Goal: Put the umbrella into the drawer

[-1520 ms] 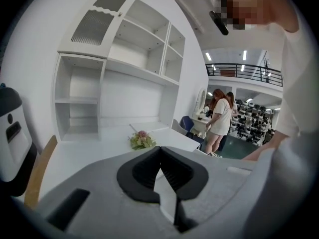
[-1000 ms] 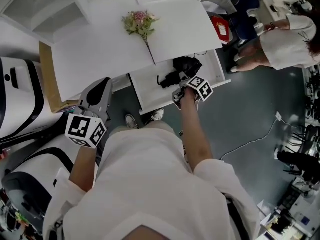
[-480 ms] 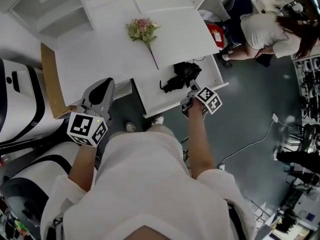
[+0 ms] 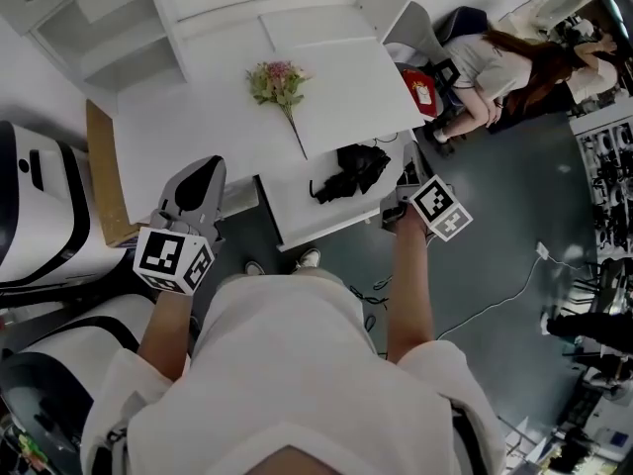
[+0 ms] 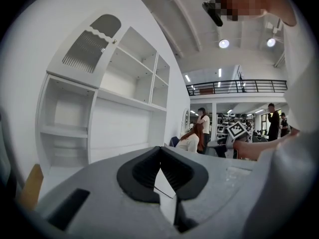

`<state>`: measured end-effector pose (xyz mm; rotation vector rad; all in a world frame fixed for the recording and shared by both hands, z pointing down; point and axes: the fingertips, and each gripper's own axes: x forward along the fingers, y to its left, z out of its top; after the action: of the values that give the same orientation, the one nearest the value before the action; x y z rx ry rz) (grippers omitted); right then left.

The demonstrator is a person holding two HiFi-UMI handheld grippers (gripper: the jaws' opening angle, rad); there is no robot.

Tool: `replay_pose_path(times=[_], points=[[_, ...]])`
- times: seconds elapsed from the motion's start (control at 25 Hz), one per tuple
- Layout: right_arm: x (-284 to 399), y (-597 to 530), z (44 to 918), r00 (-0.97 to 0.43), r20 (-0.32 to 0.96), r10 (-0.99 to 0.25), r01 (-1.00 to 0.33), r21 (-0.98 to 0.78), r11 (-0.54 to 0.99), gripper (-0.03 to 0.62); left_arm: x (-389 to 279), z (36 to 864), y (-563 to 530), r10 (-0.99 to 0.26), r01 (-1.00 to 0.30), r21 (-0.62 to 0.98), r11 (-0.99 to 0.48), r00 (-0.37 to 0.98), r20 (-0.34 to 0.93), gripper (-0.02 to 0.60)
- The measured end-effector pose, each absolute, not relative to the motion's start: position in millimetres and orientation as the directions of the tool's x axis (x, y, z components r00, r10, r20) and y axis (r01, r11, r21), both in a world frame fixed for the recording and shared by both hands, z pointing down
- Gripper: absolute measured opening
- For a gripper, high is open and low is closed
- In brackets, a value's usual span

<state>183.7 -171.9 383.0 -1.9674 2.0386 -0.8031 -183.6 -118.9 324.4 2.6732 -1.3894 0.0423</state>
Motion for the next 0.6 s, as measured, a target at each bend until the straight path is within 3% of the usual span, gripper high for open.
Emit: replay_pose_path(times=[0.24,0.6], points=[[180,-169,303,-0.153,0.071,-0.986,-0.917,-0.382,0.115,-0.002,-177,298,-126,-0.838,-0.837,0.081,-0.541,0.544,0.029,0.014],[187,-140,228,-0.182,-0.088,-0.979,-0.957,-0.214,0.197,0.000,-164,278,-127,-0.859,-0.858,0.055,-0.510,0.511,0.006,0.014]])
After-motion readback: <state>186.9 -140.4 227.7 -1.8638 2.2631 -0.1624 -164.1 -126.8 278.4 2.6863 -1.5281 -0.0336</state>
